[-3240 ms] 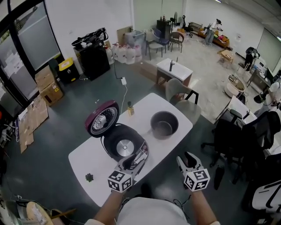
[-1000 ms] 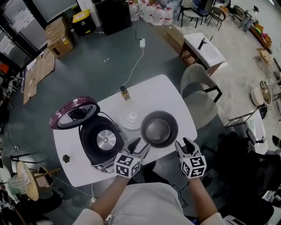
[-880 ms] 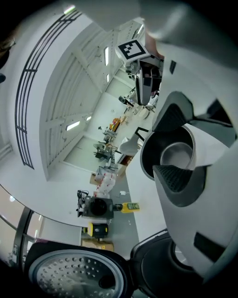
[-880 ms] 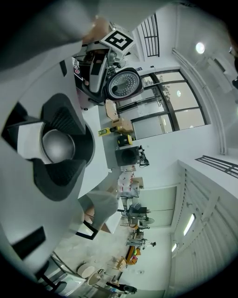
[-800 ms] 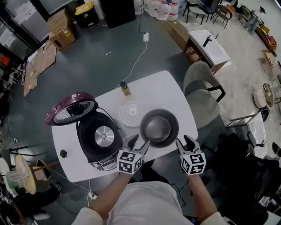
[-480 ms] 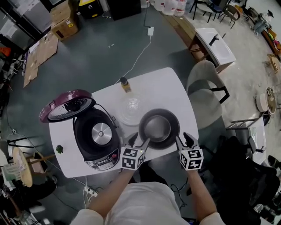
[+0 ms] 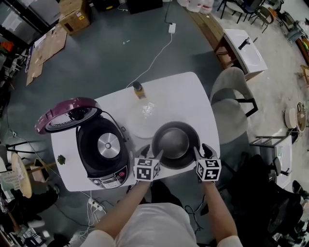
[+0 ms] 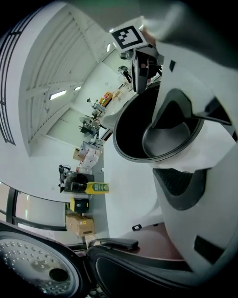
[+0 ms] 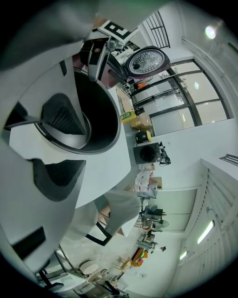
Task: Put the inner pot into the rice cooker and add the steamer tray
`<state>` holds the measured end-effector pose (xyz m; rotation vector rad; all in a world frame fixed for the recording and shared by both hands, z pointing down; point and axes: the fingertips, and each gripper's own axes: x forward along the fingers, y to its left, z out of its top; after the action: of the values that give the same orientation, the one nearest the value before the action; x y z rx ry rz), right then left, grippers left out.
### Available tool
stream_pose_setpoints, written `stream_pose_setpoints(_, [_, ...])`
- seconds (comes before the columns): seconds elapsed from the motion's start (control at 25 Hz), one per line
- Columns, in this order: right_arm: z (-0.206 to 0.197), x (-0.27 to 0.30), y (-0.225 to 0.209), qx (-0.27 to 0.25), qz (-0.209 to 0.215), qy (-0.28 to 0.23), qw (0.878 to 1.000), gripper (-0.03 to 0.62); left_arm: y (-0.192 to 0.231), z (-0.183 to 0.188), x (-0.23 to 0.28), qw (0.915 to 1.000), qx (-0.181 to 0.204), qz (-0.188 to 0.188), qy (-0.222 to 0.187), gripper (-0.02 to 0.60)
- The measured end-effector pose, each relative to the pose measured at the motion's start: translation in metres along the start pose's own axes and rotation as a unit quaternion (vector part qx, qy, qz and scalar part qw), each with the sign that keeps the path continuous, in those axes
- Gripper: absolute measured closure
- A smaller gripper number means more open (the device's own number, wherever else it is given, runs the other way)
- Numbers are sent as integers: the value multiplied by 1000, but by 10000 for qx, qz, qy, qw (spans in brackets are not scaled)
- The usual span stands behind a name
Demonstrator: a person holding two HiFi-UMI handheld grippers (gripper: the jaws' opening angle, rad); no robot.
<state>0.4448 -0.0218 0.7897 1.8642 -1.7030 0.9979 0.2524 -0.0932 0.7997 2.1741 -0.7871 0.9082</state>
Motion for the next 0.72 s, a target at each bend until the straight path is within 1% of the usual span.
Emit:
stream_pose_setpoints(0.12, [-3, 11, -1, -33, 15, 142, 9999, 410, 5, -5, 9, 9999, -107, 19, 120, 300])
stream_pose_setpoints(0.32, [-12, 30, -3, -155, 12, 478, 9987, 421, 14, -17, 22, 9988, -311, 72, 359, 320])
stream_pose_setpoints(0.36, [-14, 33, -3, -177, 11, 543, 9984, 433, 15, -18, 24, 9986, -340, 48, 405, 339])
stream_pose_setpoints(0.48, [-17, 37, -2, -166, -13, 662, 9977, 532, 12, -20, 28, 9981, -347, -10, 507, 447])
stream_pose_setpoints(0.6, [-19, 33, 1, -100, -105, 664, 9977, 540, 13, -21, 25, 9979, -256, 220, 554, 470])
stream_pose_setpoints(0.72, [-15, 22, 6, -115, -147, 552, 9983, 540, 12, -20, 14, 9983, -179, 295, 466, 477])
